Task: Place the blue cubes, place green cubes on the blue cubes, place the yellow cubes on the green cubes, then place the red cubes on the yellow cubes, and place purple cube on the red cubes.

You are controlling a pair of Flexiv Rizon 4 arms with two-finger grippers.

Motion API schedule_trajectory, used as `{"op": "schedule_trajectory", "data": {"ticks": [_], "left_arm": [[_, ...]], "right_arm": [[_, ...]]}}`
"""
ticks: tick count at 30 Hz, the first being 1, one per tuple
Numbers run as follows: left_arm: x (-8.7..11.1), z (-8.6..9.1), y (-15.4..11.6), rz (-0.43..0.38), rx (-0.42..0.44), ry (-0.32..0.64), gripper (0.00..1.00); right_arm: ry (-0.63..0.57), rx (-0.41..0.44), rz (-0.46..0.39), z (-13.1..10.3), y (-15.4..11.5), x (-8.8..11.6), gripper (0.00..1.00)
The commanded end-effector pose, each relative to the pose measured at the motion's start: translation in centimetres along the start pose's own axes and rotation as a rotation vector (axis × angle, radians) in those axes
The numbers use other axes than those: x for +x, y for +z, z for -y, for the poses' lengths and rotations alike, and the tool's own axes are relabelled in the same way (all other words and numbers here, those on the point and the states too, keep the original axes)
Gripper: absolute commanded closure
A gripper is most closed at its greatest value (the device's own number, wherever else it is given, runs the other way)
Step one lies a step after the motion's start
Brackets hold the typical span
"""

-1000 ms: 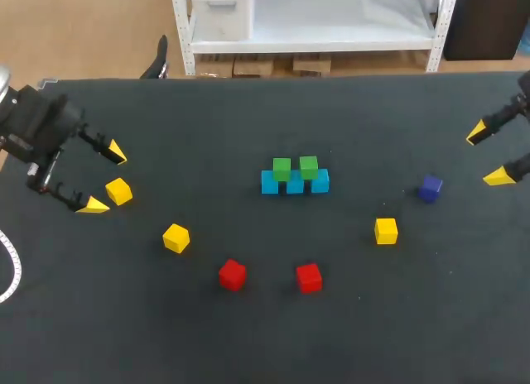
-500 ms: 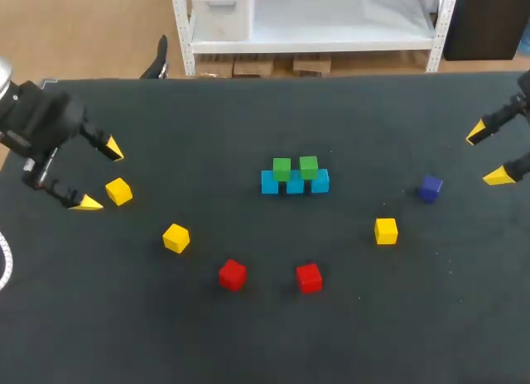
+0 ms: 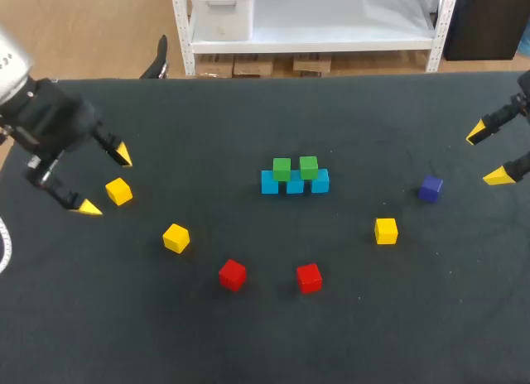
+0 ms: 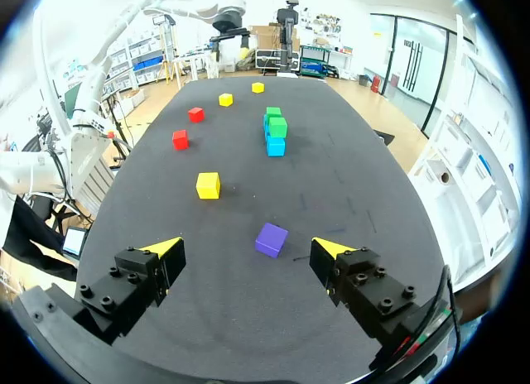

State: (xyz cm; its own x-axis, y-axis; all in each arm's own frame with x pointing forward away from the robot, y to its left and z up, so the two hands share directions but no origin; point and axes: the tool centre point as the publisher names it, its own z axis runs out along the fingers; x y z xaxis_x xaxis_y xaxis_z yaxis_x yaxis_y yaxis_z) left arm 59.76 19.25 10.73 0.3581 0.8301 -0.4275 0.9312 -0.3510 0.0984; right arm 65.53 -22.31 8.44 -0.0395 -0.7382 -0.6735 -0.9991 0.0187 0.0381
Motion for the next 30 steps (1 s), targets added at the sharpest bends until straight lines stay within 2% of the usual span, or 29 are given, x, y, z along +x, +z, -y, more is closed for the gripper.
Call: {"op": "schedule_trajectory", "data": {"ticks": [1, 9, 19, 30], "left_arm": [[-1.1, -0.3, 1.9, -0.011, 0.04, 0.026, 0.0], [-2.8, 0.6, 5.3, -0.054, 0.09, 0.061, 0.0], [-4.3, 0.7, 9.3, -0.071, 0.136, -0.003, 0.0], [-3.9, 0.1, 11.7, -0.062, 0.133, -0.026, 0.0]], "right_arm": [[-0.001, -0.001, 0.003, 0.1, 0.1, 0.0, 0.0], [-0.001, -0.001, 0.003, 0.1, 0.1, 0.0, 0.0], [-0.001, -0.001, 0.003, 0.1, 0.1, 0.0, 0.0], [-0.001, -0.001, 0.003, 0.1, 0.1, 0.0, 0.0]]}}
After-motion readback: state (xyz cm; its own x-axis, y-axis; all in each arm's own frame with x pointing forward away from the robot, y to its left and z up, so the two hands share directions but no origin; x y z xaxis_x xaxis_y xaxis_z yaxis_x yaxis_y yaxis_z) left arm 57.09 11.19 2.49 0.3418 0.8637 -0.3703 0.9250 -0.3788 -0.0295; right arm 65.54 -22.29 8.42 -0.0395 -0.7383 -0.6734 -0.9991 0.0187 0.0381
